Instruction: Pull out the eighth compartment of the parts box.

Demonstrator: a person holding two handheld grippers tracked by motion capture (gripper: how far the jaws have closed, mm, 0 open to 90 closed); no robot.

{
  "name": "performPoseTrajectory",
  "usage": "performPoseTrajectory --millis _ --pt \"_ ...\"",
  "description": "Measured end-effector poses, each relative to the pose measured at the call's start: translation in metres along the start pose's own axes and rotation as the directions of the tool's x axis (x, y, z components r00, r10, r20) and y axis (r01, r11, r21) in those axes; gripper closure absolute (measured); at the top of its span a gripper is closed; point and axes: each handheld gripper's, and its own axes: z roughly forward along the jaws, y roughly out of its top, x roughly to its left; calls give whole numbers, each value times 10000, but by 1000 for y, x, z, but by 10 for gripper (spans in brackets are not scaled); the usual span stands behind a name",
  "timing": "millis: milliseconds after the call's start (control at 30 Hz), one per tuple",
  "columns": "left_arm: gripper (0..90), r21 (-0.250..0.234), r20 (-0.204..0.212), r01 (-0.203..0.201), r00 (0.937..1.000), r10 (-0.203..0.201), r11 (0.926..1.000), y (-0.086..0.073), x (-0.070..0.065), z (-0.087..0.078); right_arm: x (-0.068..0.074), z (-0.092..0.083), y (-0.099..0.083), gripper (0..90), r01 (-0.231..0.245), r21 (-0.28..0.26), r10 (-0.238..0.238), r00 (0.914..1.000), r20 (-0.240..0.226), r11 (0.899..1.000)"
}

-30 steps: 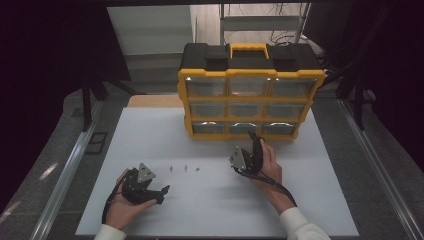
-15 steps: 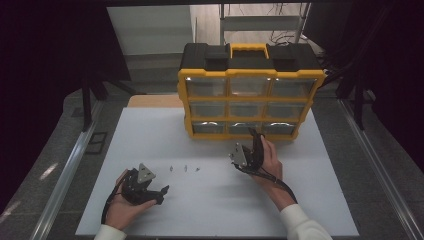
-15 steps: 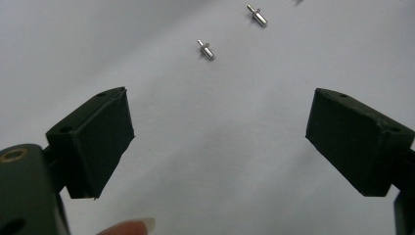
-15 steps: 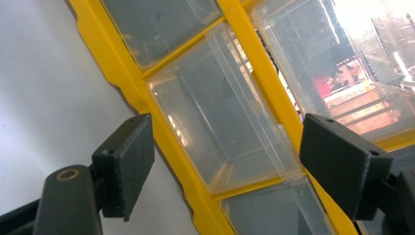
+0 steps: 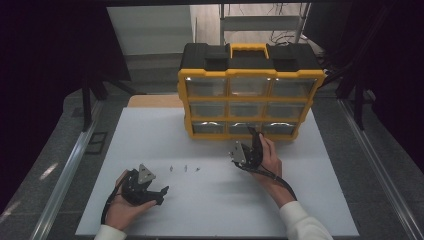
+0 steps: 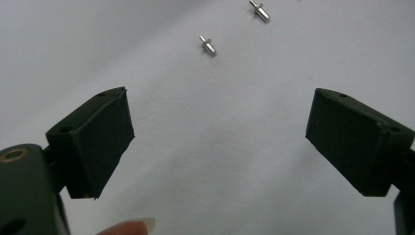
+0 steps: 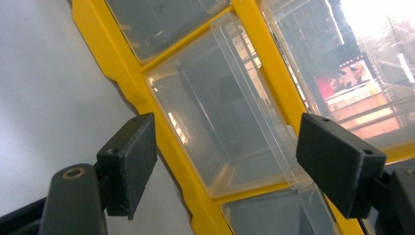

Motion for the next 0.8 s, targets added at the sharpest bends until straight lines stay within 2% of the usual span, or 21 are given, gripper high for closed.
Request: performPoseTrajectory --millis 233,600,800 --pt "106 48 25 -35 10000 34 10000 0 -1 1 -2 3 1 223 27 -5 -27 10000 -10 10000" --pt "106 126 -7 -60 10000 60 9999 0 -2 2 -12 6 -2 243 -61 46 60 9997 257 10000" --pt "107 202 -36 -111 9999 112 9997 0 -5 3 -13 8 -2 255 -70 -254 80 9992 401 9997"
